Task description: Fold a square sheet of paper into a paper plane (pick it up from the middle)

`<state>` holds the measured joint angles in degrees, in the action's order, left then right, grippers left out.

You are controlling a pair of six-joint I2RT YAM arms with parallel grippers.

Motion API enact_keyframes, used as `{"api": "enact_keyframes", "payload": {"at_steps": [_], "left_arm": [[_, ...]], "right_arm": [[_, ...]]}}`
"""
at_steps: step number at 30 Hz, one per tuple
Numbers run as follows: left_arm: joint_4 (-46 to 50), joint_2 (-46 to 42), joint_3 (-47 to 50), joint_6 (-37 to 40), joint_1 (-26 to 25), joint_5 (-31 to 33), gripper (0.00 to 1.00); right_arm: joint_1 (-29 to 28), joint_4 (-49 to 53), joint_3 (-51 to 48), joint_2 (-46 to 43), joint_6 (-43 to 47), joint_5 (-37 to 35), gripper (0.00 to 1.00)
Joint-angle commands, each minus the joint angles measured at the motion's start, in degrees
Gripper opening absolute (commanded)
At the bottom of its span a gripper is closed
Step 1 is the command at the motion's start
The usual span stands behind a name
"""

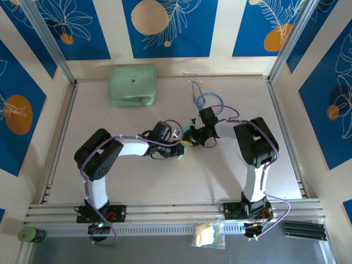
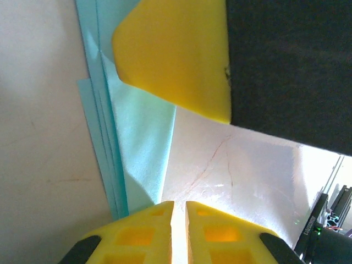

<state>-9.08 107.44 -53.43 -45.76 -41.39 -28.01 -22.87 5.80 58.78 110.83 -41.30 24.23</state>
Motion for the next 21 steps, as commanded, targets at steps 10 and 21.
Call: {"api": "enact_keyframes", "payload": {"at_steps": [10, 21], "left_arm": [[3.5, 1.0, -0.2, 2.0, -0.5, -0.4, 0.12], [5.9, 0.5, 1.0, 2.6, -1.2, 0.5, 0.10]], "right_arm": [[-0.4, 3.8, 0.4, 2.7, 1.0, -2.3, 0.19], [-0.3, 6.1, 1.1, 3.4, 1.0, -4.1, 0.17]]}}
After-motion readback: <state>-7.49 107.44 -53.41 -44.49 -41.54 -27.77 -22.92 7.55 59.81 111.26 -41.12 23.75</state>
